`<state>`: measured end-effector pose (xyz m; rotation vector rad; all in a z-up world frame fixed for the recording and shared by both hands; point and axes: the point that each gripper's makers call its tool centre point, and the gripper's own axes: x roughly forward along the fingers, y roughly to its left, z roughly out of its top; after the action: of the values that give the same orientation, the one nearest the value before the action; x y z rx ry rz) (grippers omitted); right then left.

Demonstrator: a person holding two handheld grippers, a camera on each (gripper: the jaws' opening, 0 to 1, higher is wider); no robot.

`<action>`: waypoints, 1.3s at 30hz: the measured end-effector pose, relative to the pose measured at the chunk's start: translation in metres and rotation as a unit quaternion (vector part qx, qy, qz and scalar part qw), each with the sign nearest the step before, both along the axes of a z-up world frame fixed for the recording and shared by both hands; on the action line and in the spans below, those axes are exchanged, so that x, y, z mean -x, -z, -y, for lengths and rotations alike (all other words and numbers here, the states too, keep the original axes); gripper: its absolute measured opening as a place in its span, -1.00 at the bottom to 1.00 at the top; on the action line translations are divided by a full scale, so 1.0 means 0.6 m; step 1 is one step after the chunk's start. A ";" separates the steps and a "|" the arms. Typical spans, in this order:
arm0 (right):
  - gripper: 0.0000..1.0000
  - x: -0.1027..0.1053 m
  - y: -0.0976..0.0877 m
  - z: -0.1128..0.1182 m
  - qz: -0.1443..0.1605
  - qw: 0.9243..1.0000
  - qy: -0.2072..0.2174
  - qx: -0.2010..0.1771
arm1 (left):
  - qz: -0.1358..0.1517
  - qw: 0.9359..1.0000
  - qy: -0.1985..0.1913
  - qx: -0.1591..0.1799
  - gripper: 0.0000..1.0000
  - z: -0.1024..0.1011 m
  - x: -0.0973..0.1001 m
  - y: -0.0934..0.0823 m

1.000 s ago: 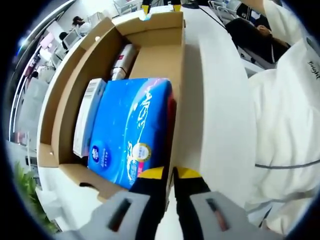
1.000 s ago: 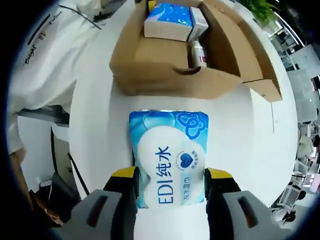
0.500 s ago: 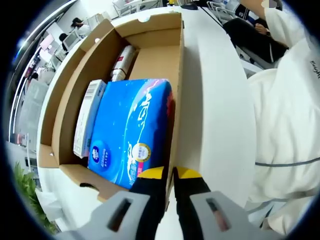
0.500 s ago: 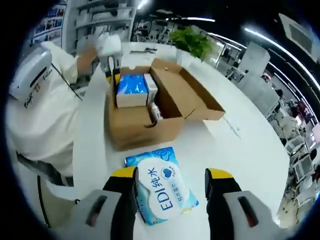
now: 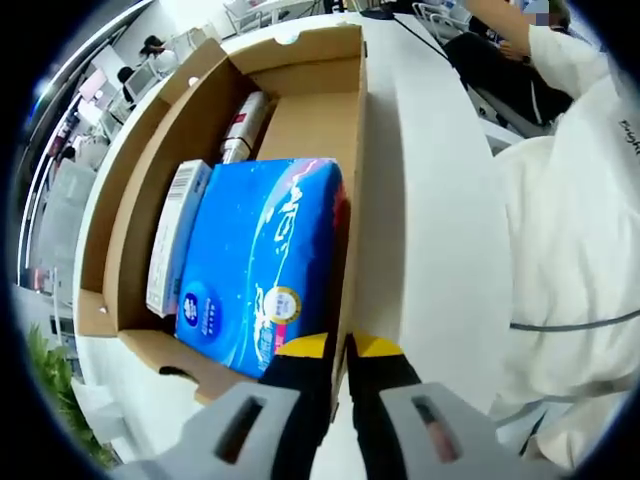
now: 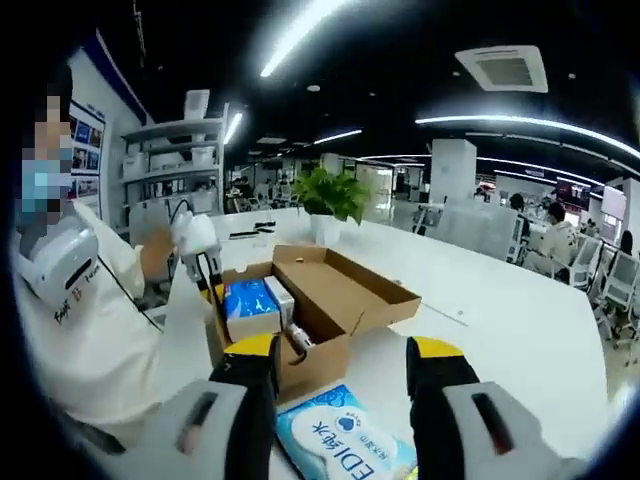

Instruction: Operate the shoe box by opening the lid, removing the specified soft item, and placing it in the target area until the item is outside and the box remains undamaged.

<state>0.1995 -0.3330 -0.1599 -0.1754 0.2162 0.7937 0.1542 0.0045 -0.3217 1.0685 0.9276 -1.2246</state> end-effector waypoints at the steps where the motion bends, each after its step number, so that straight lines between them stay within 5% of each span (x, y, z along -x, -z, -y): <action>1: 0.09 -0.002 -0.005 0.000 0.007 1.000 0.007 -0.012 | -0.001 1.000 0.000 0.000 -0.88 0.000 0.000 0.000; 3: 0.09 -0.008 -0.010 0.005 0.027 0.999 0.026 -0.014 | -0.001 1.000 0.000 0.001 -0.88 0.000 0.000 0.000; 5: 0.32 -0.015 -0.009 0.011 0.032 0.998 0.055 -0.017 | -0.002 1.000 0.000 0.001 -0.88 0.000 0.001 0.000; 8: 0.34 -0.011 -0.012 0.007 0.024 0.997 0.056 -0.045 | -0.003 1.000 0.000 -0.002 -0.88 -0.001 0.001 0.001; 14: 0.47 0.011 -0.032 -0.004 0.084 0.993 0.063 -0.047 | -0.005 1.000 -0.001 -0.002 -0.88 -0.002 0.001 0.001; 17: 0.56 0.028 -0.040 -0.018 0.084 0.992 0.063 -0.064 | -0.003 1.000 -0.001 -0.001 -0.88 -0.002 0.001 0.001; 20: 0.38 0.038 -0.054 -0.027 0.096 0.989 0.076 -0.080 | -0.003 1.000 -0.001 -0.001 -0.88 -0.002 0.000 0.001; 22: 0.18 0.046 -0.049 -0.033 0.074 0.991 0.070 -0.084 | -0.003 1.000 -0.003 -0.002 -0.88 -0.002 0.000 0.001; 24: 0.34 0.052 -0.055 -0.033 0.086 0.989 0.082 -0.086 | 0.003 1.000 0.000 -0.001 -0.87 -0.002 0.000 0.001; 33: 0.33 0.077 -0.045 -0.054 0.120 0.984 0.100 -0.086 | -0.007 1.000 0.005 -0.001 -0.90 -0.001 0.001 0.000; 34: 0.32 0.078 -0.046 -0.061 0.140 0.984 0.090 -0.062 | -0.007 1.000 0.005 0.000 -0.90 -0.001 0.001 0.000; 39: -0.09 0.078 -0.056 -0.075 0.134 0.984 0.106 -0.056 | -0.006 1.000 0.005 0.002 -0.90 0.000 0.001 -0.001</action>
<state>0.1525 -0.2880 -0.1261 -0.1473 -0.0636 0.5607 0.1537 0.0047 -0.3212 1.0646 0.9294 -1.2411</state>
